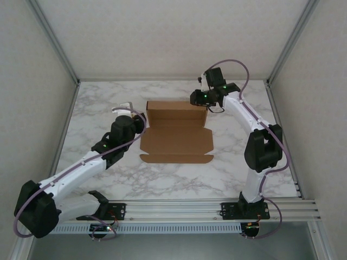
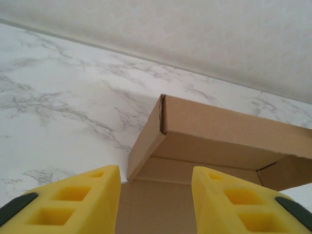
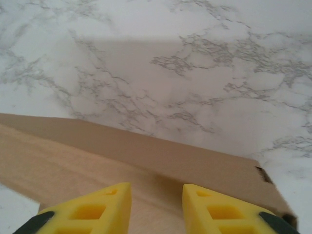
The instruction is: Fold the paper box
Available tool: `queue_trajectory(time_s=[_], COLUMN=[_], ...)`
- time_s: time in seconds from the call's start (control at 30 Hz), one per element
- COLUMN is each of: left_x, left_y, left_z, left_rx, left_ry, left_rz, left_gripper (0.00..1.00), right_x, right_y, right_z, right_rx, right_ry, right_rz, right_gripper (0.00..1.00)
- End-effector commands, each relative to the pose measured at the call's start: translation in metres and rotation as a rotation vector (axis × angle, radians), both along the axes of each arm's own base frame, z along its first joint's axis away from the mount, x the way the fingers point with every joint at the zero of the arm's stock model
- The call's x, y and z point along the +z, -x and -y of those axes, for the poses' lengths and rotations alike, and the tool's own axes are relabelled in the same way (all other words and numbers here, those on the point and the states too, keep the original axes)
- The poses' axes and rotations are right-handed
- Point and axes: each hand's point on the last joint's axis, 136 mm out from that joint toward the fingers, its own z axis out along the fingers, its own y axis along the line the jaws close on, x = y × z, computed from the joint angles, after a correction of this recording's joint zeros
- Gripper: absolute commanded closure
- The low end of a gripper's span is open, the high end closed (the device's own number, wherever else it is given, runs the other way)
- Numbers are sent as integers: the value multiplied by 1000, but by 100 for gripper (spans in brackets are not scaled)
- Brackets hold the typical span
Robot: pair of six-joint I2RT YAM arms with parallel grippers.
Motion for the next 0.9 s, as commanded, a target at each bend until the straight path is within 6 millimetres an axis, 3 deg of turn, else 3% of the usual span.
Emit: queue_trajectory(time_s=[0.0,0.17,0.43,0.57,0.7,0.77,0.87], left_x=[21,60,139,160,154,148,144], left_y=[9,12,18,19,13,9,5], left_z=[1,1,-10,-12,-16,-18,-22], left_rx=[-33,-47,-29,-30,-11,-12,-10], left_ry=[-6,34,66,72,78,102,126], left_rz=[-2,61,193,224,214,200,193], left_gripper=[58,58,57,57,56,57,57], right_x=[-13,-24,-45,-61,-79,-85,-83], right_y=[-8,-27,-74,-76,-48,-15,56], right_z=[5,14,34,45,38,17,-23], right_rx=[-19,-51,-116,-138,-139,-106,-3], right_ry=[5,20,-27,3,-61,-119,-196], right_rz=[-49,-73,-149,-207,-294,-327,-330], right_gripper=[67,67,64,63,64,64,63])
